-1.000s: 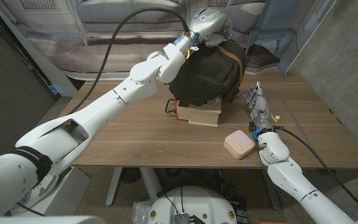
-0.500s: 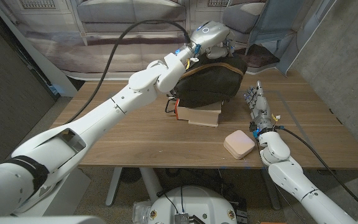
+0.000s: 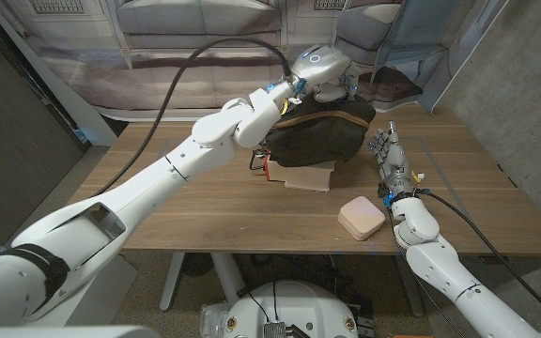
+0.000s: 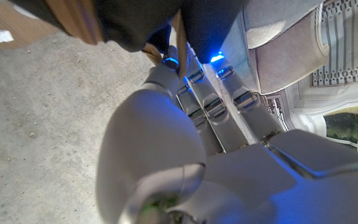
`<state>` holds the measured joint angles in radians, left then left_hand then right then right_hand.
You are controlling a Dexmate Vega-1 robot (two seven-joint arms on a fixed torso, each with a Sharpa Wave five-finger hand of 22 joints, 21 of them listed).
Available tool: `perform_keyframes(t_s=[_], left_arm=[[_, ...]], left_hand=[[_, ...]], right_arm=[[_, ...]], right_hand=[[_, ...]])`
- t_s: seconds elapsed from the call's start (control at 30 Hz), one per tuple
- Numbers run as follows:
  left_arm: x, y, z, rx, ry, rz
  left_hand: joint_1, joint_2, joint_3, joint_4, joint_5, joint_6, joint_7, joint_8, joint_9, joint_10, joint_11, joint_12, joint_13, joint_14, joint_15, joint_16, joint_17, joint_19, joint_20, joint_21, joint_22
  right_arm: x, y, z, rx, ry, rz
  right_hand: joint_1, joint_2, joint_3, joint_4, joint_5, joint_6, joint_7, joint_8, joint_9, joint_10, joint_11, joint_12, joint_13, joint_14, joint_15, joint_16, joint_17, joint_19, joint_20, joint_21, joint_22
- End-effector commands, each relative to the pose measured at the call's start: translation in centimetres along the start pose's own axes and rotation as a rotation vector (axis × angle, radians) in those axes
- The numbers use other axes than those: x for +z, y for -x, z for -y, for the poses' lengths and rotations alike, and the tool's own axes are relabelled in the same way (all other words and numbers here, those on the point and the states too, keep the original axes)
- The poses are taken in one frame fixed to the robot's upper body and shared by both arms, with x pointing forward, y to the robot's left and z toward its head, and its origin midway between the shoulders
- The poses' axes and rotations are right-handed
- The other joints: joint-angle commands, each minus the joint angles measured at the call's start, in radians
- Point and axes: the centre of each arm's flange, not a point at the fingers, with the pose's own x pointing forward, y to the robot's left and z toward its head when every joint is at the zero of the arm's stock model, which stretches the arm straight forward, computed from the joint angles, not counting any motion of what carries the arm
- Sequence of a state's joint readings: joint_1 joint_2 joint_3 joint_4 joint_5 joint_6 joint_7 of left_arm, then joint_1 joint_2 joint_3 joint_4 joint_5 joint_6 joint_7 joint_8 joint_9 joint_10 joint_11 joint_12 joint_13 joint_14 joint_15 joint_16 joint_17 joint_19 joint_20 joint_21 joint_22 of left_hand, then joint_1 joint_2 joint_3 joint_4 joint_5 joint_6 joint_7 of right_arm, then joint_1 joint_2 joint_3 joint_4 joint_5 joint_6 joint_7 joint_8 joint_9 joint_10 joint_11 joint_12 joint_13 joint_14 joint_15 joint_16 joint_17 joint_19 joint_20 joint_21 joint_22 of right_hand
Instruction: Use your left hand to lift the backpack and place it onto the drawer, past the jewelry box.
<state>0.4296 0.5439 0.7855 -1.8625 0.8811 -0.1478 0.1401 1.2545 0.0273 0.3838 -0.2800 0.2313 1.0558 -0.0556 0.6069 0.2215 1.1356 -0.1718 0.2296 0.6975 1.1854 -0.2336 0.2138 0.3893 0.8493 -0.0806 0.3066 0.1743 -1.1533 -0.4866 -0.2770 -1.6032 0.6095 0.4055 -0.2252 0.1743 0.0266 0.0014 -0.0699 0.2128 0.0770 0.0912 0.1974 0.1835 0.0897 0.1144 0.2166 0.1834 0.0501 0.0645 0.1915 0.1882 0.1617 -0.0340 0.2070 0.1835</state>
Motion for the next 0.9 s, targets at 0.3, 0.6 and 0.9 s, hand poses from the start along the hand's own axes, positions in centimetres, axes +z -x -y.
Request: perform_keyframes(t_s=[0.3, 0.6, 0.9], left_arm=[[2.1, 1.8, 1.6, -0.13, 0.034, 0.067], [2.5, 2.3, 2.5, -0.179, 0.052, 0.078], [4.0, 2.8, 3.7, -0.239, 0.069, 0.131]], left_hand=[[0.003, 0.002, 0.152, 0.143, 0.004, 0.006, 0.0, 0.004, 0.004, 0.021, -0.009, 0.006, 0.003, 0.009, 0.001, -0.003, 0.001, -0.005, 0.005, -0.008, 0.005], [0.004, 0.0, 0.154, 0.141, 0.005, 0.007, 0.001, 0.004, 0.003, 0.023, -0.007, 0.006, 0.002, 0.008, 0.001, -0.004, 0.0, -0.013, 0.009, -0.014, 0.005], [0.005, 0.001, 0.154, 0.14, 0.005, 0.005, 0.002, 0.005, 0.005, 0.018, -0.006, 0.004, 0.004, 0.005, 0.001, -0.003, 0.001, -0.017, 0.01, -0.019, 0.006]], right_arm=[[-0.3, 0.1, -0.2, -0.006, -0.006, -0.009], [-0.5, 0.1, -0.2, -0.007, -0.005, -0.017], [-0.7, 0.0, -0.2, -0.008, -0.008, -0.027]], right_hand=[[0.005, 0.007, -0.006, -0.001, 0.003, 0.007, 0.005, 0.003, 0.004, 0.006, 0.001, 0.002, 0.006, 0.005, 0.006, 0.002, 0.004, 0.007, -0.001, -0.001, 0.003], [0.005, 0.007, -0.007, -0.001, 0.002, 0.008, 0.006, 0.003, 0.004, 0.005, 0.001, 0.002, 0.006, 0.004, 0.007, 0.002, 0.004, 0.008, -0.001, -0.001, 0.003], [0.005, 0.008, -0.007, -0.001, 0.002, 0.008, 0.006, 0.002, 0.004, 0.005, 0.001, 0.001, 0.006, 0.004, 0.006, 0.001, 0.004, 0.007, -0.001, -0.001, 0.003]])
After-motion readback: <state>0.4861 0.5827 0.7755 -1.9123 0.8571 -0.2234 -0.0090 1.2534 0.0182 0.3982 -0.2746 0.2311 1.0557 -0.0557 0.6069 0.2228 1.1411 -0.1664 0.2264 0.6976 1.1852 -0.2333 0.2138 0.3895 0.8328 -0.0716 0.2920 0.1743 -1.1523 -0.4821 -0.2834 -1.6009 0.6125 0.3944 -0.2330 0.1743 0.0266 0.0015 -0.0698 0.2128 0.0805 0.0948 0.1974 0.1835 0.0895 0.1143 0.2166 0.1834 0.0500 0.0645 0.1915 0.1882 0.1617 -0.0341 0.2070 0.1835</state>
